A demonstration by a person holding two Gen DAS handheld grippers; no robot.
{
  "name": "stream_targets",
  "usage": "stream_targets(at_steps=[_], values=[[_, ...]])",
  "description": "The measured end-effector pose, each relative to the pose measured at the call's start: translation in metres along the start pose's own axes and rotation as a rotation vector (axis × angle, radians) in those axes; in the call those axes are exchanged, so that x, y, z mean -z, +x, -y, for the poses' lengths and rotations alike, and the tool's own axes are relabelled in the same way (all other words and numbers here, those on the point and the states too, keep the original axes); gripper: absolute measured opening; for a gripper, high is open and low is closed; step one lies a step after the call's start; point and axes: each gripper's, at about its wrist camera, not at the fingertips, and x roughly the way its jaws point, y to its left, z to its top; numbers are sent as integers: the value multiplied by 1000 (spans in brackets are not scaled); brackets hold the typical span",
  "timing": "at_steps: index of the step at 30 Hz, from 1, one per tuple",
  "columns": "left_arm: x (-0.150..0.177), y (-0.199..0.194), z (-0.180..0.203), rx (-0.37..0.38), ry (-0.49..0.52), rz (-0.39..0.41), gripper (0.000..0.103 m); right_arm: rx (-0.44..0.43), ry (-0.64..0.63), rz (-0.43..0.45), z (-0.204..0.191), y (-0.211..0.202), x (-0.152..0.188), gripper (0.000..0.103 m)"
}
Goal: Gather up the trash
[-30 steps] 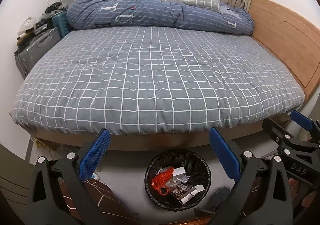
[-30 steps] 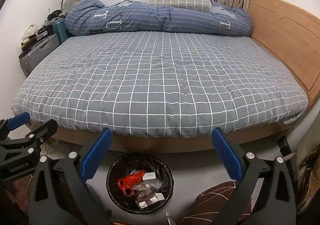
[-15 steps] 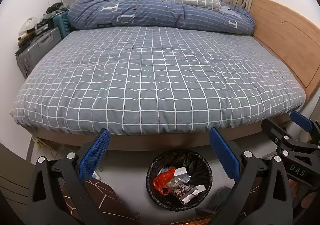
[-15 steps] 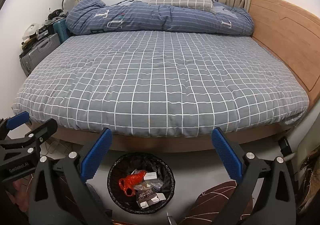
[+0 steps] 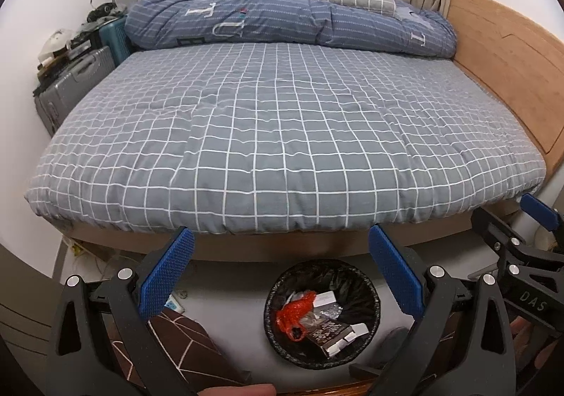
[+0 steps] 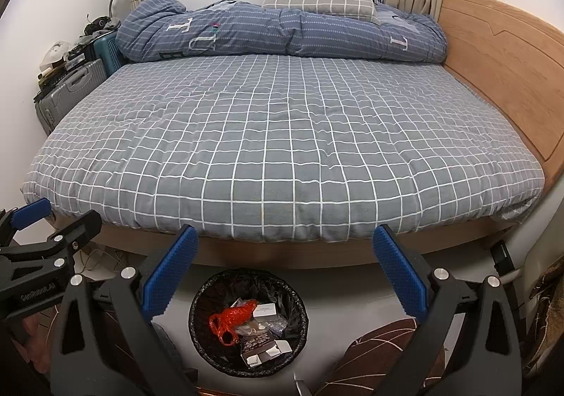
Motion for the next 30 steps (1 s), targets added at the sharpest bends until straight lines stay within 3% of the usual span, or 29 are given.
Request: stream_targets(at_steps=[30], values=[[4,6,1,27,-8,-17,97,2,10,-2,3,1,1,96]])
